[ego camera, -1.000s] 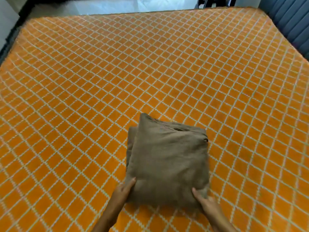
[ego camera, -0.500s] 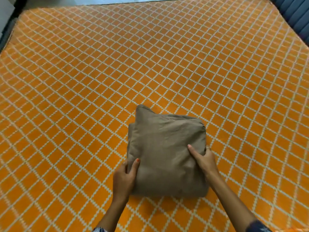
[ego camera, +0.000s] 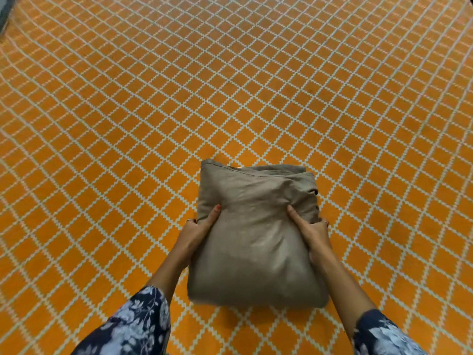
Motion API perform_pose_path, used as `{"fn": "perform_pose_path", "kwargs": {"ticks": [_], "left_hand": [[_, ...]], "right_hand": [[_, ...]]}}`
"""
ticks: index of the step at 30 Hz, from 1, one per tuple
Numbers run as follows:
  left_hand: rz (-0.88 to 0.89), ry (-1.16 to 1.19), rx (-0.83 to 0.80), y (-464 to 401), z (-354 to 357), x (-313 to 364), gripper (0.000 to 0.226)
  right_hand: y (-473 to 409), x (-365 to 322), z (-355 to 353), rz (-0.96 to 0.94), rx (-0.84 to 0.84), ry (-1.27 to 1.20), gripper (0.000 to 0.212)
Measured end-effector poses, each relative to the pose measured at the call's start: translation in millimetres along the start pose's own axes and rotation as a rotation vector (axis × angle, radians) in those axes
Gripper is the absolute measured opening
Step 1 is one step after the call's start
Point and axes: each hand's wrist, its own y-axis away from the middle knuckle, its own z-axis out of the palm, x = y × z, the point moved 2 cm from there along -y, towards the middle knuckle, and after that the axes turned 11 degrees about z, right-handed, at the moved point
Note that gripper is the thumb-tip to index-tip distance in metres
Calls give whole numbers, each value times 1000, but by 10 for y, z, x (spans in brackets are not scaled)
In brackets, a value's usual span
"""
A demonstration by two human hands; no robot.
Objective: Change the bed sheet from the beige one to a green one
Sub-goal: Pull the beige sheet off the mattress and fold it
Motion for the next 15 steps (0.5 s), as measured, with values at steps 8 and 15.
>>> {"fn": "perform_pose_path", "kwargs": {"ticks": [8,15], "left_hand": [[178,282,128,414,25,103,36],[402,297,305,1664,-927,477,23]], "right_hand": [[491,53,-194,-141,-188,-324,34],[1928,-311,-295,-416,-323,-246,41]]}}
